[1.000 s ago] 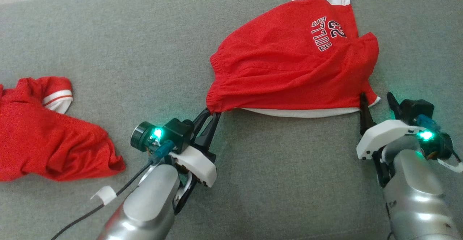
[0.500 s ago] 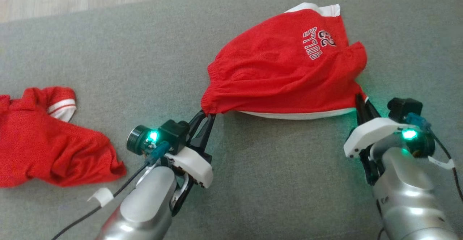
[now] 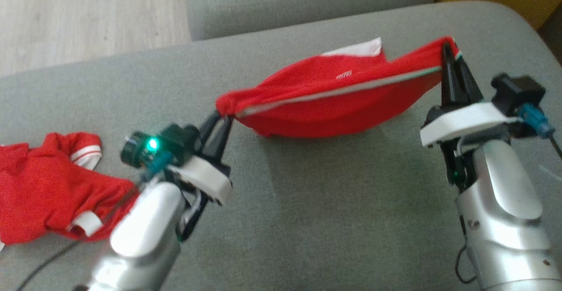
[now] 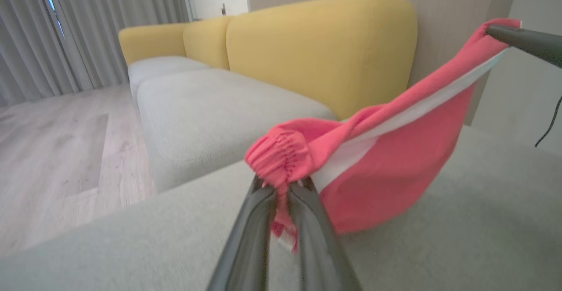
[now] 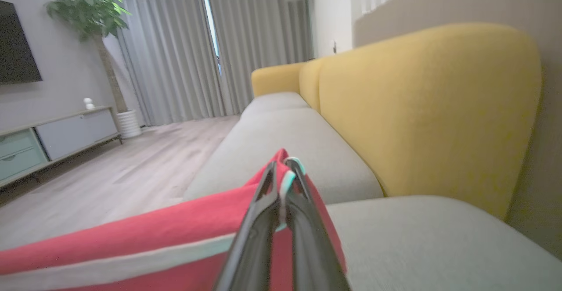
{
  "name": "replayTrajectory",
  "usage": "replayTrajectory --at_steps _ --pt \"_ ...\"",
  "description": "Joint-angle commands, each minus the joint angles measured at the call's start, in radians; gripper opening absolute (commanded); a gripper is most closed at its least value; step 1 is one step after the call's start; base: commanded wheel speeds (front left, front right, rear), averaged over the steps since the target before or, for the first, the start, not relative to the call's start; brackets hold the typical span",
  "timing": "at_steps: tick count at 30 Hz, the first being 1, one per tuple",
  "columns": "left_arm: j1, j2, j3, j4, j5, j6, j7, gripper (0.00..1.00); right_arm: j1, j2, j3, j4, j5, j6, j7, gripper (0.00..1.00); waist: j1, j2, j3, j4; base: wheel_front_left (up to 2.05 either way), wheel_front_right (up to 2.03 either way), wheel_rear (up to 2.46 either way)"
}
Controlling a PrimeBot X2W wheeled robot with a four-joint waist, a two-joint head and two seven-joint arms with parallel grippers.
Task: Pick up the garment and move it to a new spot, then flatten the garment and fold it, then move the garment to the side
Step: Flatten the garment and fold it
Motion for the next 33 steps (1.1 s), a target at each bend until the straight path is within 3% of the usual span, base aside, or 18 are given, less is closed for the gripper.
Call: replayTrajectory --at_steps 1,10,17,23,28,33 --pt "-0.084 0.031 0.053 -0.053 -0.013 0.004 0.007 0.0 -0.036 0.003 0.031 -0.071 -0.003 -0.001 0.015 0.0 0.0001 0.0 -0.03 -0.002 0.0 0.0 0.0" --pt "-0.162 0.089 0.119 -0.289 -0.043 0.039 0.089 0.0 -0.036 -0.051 0.055 -0.422 -0.018 -0.001 0.148 0.0 0.0001 0.0 -0.098 0.0 0.0 0.0 0.0" --pt "-0.072 0.156 0.15 -0.566 -0.055 0.105 0.182 0.0 0.054 -0.076 0.032 -0.657 -0.012 -0.001 0.257 0.0 0.0001 0.0 -0.114 -0.001 0.0 0.0 0.0" --pt "-0.014 0.182 0.172 -0.82 -0.094 0.175 0.321 0.0 0.137 -0.048 -0.019 -0.857 -0.038 -0.001 0.399 0.0 0.0001 0.0 -0.086 0.008 0.0 0.0 0.0" --pt "-0.103 0.181 0.182 -0.75 -0.128 0.16 0.391 0.0 0.058 -0.039 -0.011 -0.806 -0.034 -0.001 0.453 0.0 0.0001 0.0 -0.01 0.007 0.0 0.0 0.0" --pt "-0.306 0.158 0.187 -0.49 -0.156 0.071 0.386 0.0 -0.193 -0.075 0.023 -0.543 -0.027 -0.001 0.387 0.0 0.0001 0.0 0.134 -0.005 0.0 0.0 0.0"
